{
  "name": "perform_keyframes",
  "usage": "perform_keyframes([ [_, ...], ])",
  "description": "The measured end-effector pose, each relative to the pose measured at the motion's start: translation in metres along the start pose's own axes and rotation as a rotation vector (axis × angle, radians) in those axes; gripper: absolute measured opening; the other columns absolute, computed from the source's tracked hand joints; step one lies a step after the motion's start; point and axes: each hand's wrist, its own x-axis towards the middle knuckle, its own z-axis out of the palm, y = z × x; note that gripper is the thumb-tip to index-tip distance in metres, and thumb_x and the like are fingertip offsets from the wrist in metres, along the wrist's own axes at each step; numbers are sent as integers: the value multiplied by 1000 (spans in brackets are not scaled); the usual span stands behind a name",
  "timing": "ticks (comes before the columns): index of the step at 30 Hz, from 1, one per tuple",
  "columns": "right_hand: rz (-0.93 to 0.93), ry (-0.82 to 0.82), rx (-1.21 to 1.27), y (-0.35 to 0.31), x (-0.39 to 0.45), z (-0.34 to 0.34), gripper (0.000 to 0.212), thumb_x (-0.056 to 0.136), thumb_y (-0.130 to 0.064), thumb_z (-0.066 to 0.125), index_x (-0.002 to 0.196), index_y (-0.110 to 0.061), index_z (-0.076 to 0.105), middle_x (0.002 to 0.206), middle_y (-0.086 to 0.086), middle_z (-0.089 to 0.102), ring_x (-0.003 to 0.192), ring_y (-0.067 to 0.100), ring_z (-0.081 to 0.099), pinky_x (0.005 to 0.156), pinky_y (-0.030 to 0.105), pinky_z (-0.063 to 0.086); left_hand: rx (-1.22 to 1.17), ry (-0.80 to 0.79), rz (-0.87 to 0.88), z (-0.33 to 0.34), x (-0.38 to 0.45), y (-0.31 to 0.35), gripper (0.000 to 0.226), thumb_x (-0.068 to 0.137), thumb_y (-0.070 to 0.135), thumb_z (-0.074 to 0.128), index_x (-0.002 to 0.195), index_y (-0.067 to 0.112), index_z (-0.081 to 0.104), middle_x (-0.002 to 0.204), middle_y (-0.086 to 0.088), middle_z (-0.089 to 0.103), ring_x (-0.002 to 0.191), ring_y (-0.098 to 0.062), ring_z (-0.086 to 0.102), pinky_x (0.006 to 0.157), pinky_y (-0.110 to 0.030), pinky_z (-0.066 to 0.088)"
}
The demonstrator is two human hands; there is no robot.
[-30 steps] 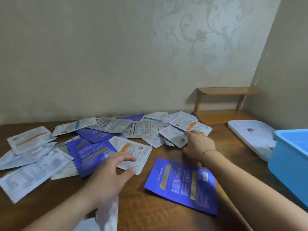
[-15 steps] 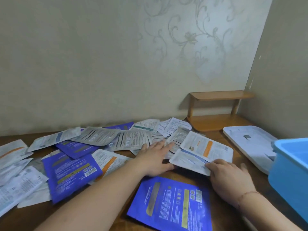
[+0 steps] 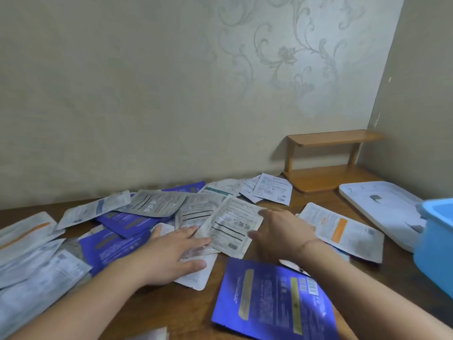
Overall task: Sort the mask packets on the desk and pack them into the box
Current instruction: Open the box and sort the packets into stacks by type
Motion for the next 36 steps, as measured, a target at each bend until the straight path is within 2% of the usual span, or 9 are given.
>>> perform_keyframes([
  [5, 169, -109, -3, -9, 64, 25, 63, 85, -62, 54, 129, -17, 46, 131, 7, 53, 123, 32, 44, 98, 46, 41, -28, 0, -30, 12, -15, -3, 79, 74, 84, 20, 148, 56, 13, 163, 16, -8, 149, -5, -11, 112, -57, -23],
  [8, 205, -62, 23, -9, 75, 25, 41, 88, -47, 57, 115, -17, 57, 118, 8, 58, 114, 29, 46, 89, 40, 42, -44, 46, -47, 18, -19, 1, 65, 93, 67, 35, 151, 48, 14, 163, 15, -9, 148, -8, -17, 112, -57, -22],
  [10, 208, -37, 231, -9, 77, 24, 16, 88, -28, 57, 85, -14, 63, 90, 9, 63, 88, 24, 53, 66, 28, 42, -39, 58, -49, 21, -19, 3, 64, 94, 65, 36, 151, 47, 13, 163, 15, -10, 148, -10, -19, 112, -58, -20],
  [12, 223, 7, 389, -7, 74, 23, 16, 88, -16, 57, 72, -13, 60, 77, 7, 61, 75, 22, 53, 52, 23, 37, -44, 67, -62, 22, -19, 6, 65, 94, 65, 36, 152, 46, 13, 163, 15, -13, 147, -12, -23, 112, -60, -19],
  [20, 631, 115, 1366, 5, 62, 27, 10, 96, -4, 51, 104, -2, 55, 106, 19, 61, 92, 32, 64, 67, 48, 60, -45, 270, -115, 16, -17, 30, 87, 90, 67, 45, 155, 35, -3, 156, 11, -36, 148, -18, -23, 108, -60, -24],
  [24, 609, 136, 1632, 1, 45, 25, 17, 99, 0, 41, 114, -4, 49, 129, 24, 53, 113, 38, 57, 77, 44, 53, -119, 363, -120, 8, -10, 54, 95, 87, 65, 51, 155, 28, -3, 161, 5, -26, 149, -17, -17, 116, -61, -13],
  [28, 603, 132, 1847, -11, 14, 9, 31, 103, -6, 34, 131, 2, 45, 128, 23, 56, 97, 33, 61, 55, 41, 55, 105, 460, -79, 2, -8, 81, 92, 90, 62, 48, 155, 22, -4, 163, -1, -19, 150, -22, -14, 109, -61, -22],
  [32, 548, 4, 1941, -30, -40, -5, 26, 105, -8, 32, 121, 1, 49, 97, 18, 64, 82, 29, 62, 44, 31, 57, 261, 638, -80, 6, -17, 89, 66, 92, 39, 56, 150, 21, 31, 158, -5, 31, 146, -29, 27, 111, -66, -11],
  [36, 402, -69, 1955, -30, -82, -8, 34, 103, -24, 42, 116, 4, 57, 97, 24, 68, 84, 32, 66, 66, 37, 61, 200, 693, -28, 15, -34, 83, 52, 85, 24, 66, 136, 26, 55, 135, 5, 59, 127, -21, 53, 115, -62, 17],
])
